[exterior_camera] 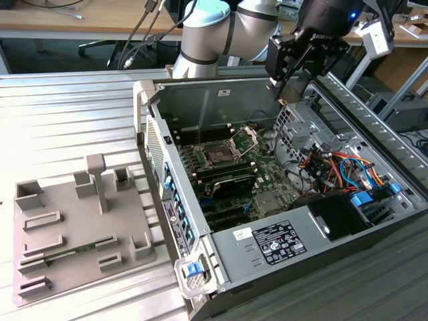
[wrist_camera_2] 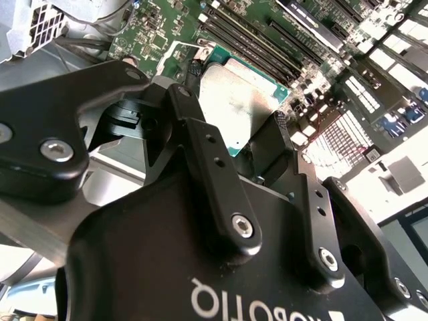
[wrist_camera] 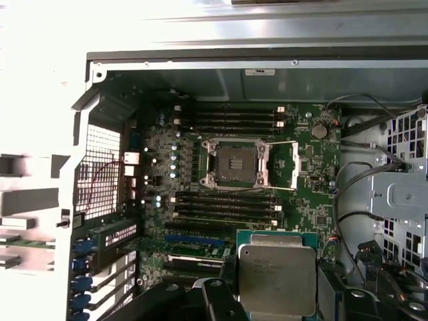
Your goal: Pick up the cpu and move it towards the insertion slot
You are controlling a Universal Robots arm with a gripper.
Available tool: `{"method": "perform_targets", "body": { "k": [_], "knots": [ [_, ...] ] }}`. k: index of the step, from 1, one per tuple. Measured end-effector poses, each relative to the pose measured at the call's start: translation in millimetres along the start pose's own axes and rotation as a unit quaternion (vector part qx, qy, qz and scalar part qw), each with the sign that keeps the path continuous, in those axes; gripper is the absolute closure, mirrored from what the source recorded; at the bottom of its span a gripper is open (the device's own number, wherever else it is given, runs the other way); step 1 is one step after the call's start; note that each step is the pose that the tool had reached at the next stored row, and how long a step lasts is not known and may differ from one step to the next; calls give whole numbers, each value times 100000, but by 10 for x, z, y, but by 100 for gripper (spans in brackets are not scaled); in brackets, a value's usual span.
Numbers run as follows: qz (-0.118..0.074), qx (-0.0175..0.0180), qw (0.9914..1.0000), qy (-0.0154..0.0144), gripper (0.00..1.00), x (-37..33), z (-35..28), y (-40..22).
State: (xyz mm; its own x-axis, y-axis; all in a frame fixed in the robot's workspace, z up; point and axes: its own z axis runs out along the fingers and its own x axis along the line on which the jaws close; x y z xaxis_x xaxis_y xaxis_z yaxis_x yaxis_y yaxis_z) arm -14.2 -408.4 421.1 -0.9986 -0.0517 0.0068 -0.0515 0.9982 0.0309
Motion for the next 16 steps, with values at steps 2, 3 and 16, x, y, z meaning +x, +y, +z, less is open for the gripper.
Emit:
{"method": "perform_targets", "body": {
  "k": [2,3,16],
  "knots": [
    [-1,-1,100000,-3,45,0,4,0],
    [-2,0,100000,0,45,0,6,0],
    [-2,3,100000,-1,45,-1,44,-1]
  ]
}}
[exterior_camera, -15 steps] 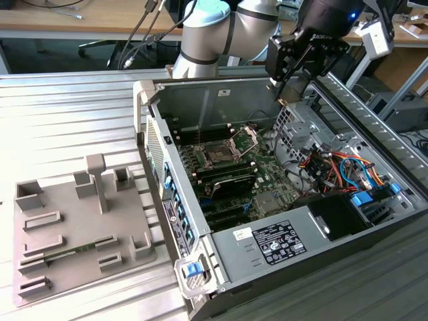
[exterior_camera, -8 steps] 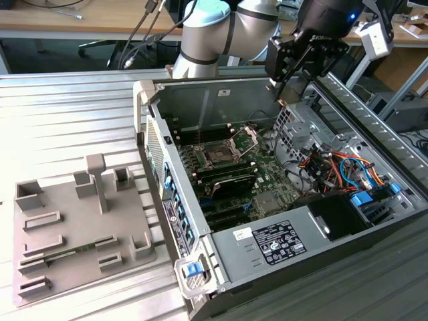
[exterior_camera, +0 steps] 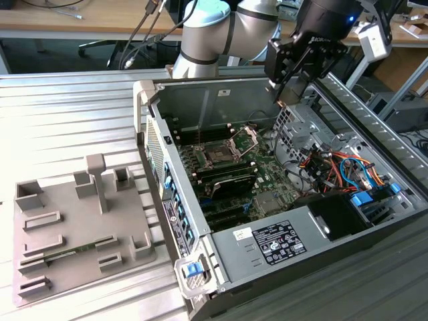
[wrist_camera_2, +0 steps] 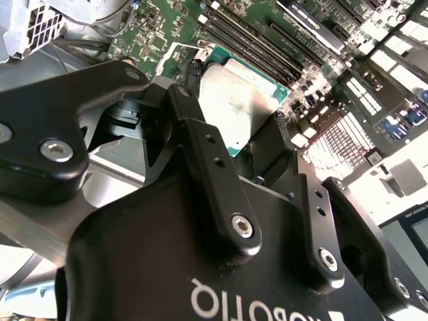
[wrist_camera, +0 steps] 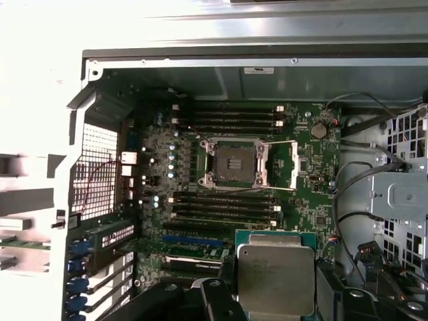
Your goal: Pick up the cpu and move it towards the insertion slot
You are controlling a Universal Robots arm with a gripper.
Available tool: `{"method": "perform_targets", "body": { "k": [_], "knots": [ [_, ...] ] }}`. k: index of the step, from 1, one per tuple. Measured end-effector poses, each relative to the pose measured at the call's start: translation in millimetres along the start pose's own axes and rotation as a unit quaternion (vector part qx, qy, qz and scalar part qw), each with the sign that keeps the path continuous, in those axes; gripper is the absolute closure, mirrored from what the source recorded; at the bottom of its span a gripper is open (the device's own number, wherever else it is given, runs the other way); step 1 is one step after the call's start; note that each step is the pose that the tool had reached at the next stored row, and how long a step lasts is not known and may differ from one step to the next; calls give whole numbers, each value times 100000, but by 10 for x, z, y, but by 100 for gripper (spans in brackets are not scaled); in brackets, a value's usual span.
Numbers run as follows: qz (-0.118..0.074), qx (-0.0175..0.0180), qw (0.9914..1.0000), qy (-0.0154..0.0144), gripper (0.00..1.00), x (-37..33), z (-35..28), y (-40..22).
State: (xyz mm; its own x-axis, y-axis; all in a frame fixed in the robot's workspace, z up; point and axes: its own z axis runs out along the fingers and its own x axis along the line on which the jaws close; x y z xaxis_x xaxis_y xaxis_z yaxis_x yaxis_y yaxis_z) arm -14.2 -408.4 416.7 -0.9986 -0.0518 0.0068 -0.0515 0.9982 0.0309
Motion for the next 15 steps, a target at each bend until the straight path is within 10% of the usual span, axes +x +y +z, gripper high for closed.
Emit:
{"method": "perform_targets", "body": {
  "k": [15],
  "knots": [
    [0,-5,100000,-2,45,0,41,-1]
  ]
}}
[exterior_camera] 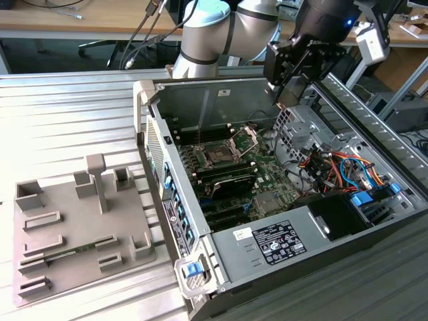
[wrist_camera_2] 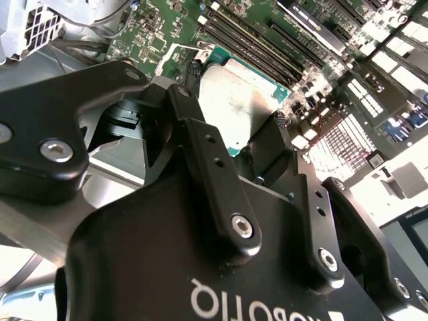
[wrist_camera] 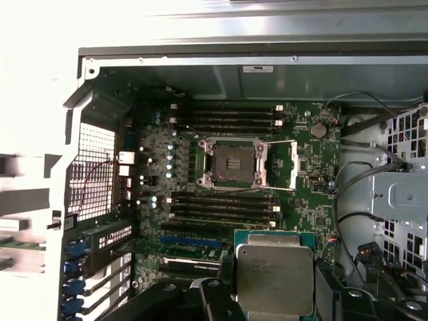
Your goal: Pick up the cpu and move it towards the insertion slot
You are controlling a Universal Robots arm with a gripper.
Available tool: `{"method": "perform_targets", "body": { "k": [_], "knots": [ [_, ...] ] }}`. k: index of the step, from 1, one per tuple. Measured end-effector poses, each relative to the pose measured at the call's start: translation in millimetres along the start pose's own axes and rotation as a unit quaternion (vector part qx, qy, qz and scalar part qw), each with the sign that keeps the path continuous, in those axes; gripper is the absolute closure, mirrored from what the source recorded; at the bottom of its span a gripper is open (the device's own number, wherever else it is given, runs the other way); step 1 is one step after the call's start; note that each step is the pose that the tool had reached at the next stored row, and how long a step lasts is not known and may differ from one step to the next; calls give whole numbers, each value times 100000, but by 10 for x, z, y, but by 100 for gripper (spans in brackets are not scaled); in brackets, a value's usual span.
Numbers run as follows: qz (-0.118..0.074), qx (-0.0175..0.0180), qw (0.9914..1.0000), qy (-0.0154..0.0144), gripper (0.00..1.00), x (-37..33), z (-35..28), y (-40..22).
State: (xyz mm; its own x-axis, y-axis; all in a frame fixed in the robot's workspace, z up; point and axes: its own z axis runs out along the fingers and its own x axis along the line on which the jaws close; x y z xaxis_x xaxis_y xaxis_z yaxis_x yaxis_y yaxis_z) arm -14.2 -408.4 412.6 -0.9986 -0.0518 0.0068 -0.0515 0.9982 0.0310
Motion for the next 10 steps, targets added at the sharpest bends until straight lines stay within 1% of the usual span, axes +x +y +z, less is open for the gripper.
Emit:
{"method": "perform_targets", "body": {
  "k": [10],
  "knots": [
    [1,2,100000,2,45,0,21,-1]
  ]
}}
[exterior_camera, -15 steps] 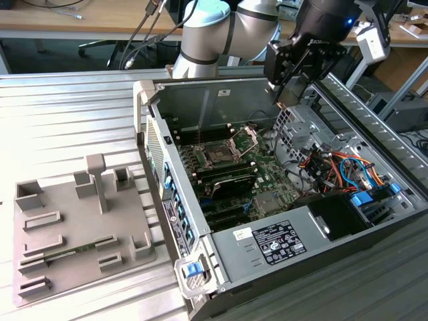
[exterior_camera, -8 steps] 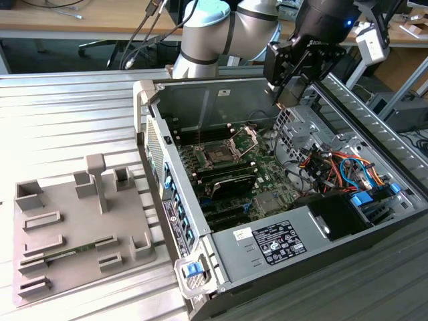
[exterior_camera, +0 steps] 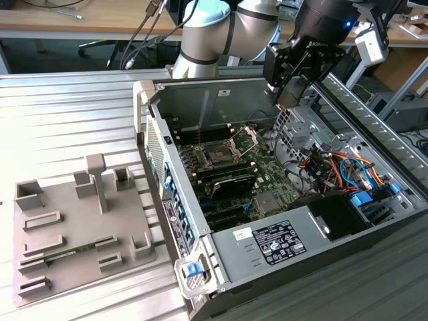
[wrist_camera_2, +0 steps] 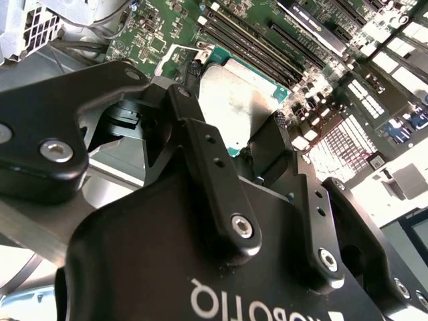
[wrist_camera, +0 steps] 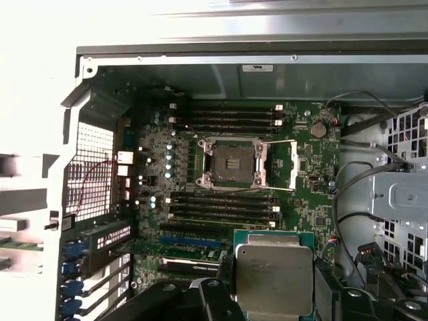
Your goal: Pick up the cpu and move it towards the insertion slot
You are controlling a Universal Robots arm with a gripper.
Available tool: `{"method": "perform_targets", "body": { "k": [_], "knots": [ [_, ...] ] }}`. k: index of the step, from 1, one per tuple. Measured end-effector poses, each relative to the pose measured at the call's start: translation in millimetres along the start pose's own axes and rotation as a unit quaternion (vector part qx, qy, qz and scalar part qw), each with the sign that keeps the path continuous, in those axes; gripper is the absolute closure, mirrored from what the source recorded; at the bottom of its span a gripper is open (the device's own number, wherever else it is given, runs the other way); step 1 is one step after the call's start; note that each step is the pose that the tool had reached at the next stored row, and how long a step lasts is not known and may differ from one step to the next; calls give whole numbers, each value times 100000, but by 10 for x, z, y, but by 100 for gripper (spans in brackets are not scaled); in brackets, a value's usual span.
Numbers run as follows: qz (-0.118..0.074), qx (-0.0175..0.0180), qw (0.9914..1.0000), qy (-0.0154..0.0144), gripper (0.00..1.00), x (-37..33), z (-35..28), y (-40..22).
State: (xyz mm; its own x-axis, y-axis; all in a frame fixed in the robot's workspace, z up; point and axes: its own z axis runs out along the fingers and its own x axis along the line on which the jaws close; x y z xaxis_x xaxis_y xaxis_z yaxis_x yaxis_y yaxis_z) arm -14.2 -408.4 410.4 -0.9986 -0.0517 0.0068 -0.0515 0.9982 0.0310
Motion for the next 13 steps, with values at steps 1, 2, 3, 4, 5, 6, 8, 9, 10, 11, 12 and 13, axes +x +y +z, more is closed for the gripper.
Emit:
{"method": "perform_targets", "body": {
  "k": [1,2,3,4,5,6,8,9,10,11,12,13],
  "knots": [
    [2,-2,100000,0,45,0,2,0],
    [-1,2,100000,-1,45,0,3,0],
    [0,3,100000,0,45,0,5,0],
    [3,3,100000,-1,45,0,6,0],
    [2,3,100000,-1,45,0,8,0],
    [0,-2,100000,-2,45,0,10,0],
    [3,0,100000,0,45,0,13,0],
    [0,1,100000,0,45,0,15,0],
    [-1,0,100000,-2,45,0,17,-1],
    [1,1,100000,-1,45,0,19,-1],
    [1,0,100000,-3,45,0,21,-1],
    [0,1,100000,0,45,0,23,-1]
  ]
}}
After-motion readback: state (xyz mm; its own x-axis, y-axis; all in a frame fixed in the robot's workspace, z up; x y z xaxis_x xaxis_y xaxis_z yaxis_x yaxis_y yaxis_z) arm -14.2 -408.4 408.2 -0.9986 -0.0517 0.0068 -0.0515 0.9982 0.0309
